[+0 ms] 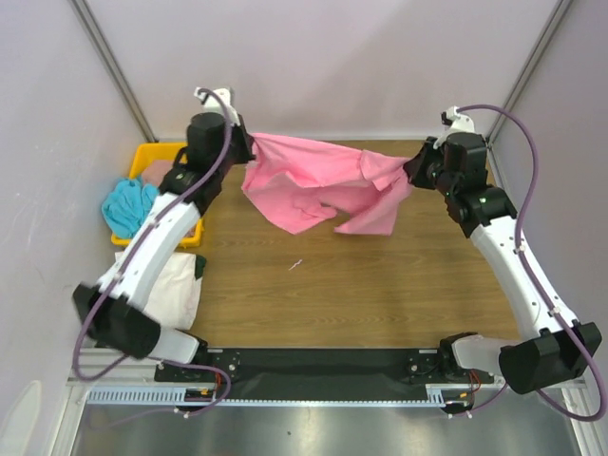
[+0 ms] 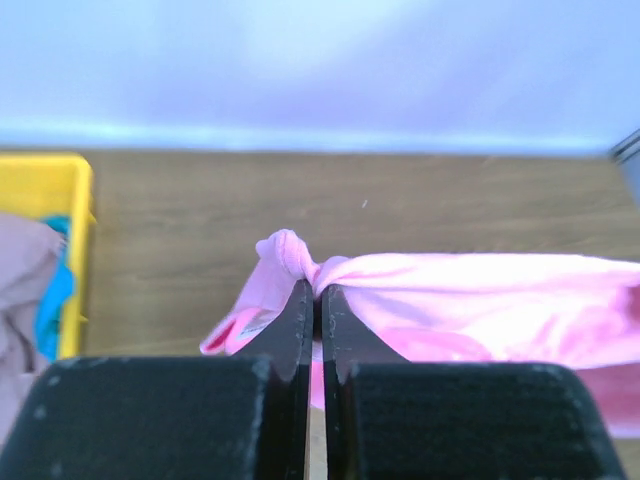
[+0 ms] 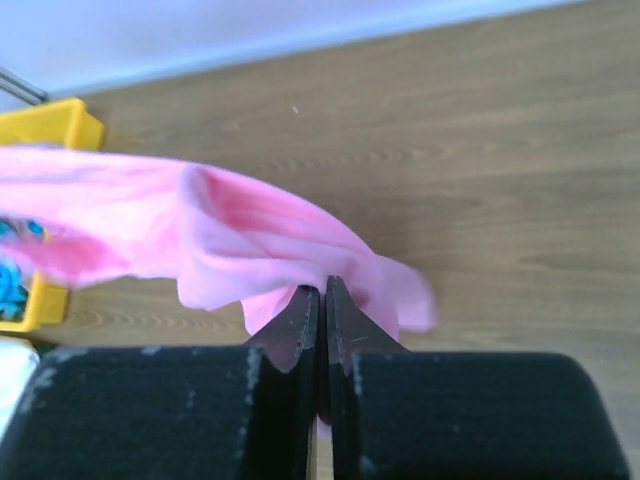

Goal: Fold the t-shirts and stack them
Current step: Flatten the tshirt out

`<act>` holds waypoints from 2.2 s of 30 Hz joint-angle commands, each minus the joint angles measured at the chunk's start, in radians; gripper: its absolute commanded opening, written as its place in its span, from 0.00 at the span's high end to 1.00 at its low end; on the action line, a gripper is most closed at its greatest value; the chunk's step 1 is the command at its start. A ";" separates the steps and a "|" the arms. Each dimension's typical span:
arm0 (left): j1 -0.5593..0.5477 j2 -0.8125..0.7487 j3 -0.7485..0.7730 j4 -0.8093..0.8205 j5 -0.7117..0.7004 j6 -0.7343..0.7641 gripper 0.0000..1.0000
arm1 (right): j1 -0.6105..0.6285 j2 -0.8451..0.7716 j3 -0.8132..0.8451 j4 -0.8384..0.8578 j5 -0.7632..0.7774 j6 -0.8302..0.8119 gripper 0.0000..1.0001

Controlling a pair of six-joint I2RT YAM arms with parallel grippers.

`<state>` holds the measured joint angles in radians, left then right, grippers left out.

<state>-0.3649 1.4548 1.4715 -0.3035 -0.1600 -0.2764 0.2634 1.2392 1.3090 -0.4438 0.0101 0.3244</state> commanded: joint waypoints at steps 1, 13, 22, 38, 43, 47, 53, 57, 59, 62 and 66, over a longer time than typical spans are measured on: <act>-0.012 -0.152 0.049 -0.091 -0.085 0.054 1.00 | -0.006 -0.052 0.097 -0.002 -0.050 -0.050 1.00; -0.012 -0.257 0.242 -0.368 -0.243 0.049 1.00 | -0.027 -0.184 0.062 -0.119 -0.038 0.002 1.00; -0.012 -0.163 0.336 -0.565 -0.175 -0.049 1.00 | -0.032 -0.208 0.026 -0.191 -0.016 0.036 1.00; -0.012 -0.139 0.132 -0.548 -0.115 -0.185 1.00 | -0.104 -0.167 -0.092 -0.295 0.053 0.047 1.00; -0.011 -0.094 -0.003 -0.455 -0.133 -0.279 1.00 | -0.229 -0.121 -0.171 -0.254 -0.119 0.028 1.00; -0.012 -0.071 -0.181 -0.323 -0.103 -0.363 1.00 | -0.236 -0.083 -0.269 -0.052 -0.205 0.004 1.00; -0.012 0.059 -0.237 -0.155 -0.061 -0.411 1.00 | -0.237 0.049 -0.278 0.069 -0.231 -0.007 1.00; -0.012 0.163 -0.189 -0.073 -0.038 -0.368 0.99 | -0.240 0.182 -0.217 0.112 -0.226 -0.036 1.00; -0.012 0.211 -0.148 -0.025 -0.045 -0.339 0.99 | -0.242 0.232 -0.174 0.142 -0.219 -0.054 1.00; -0.005 0.314 -0.068 0.000 -0.067 -0.308 0.99 | -0.251 0.336 -0.102 0.159 -0.208 -0.065 1.00; 0.012 0.432 0.036 0.010 -0.056 -0.288 0.98 | -0.254 0.466 -0.004 0.168 -0.223 -0.056 1.00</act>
<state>-0.3752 1.8523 1.4197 -0.3683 -0.2062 -0.6018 0.0170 1.6524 1.2118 -0.3454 -0.2115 0.2863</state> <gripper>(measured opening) 0.021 0.029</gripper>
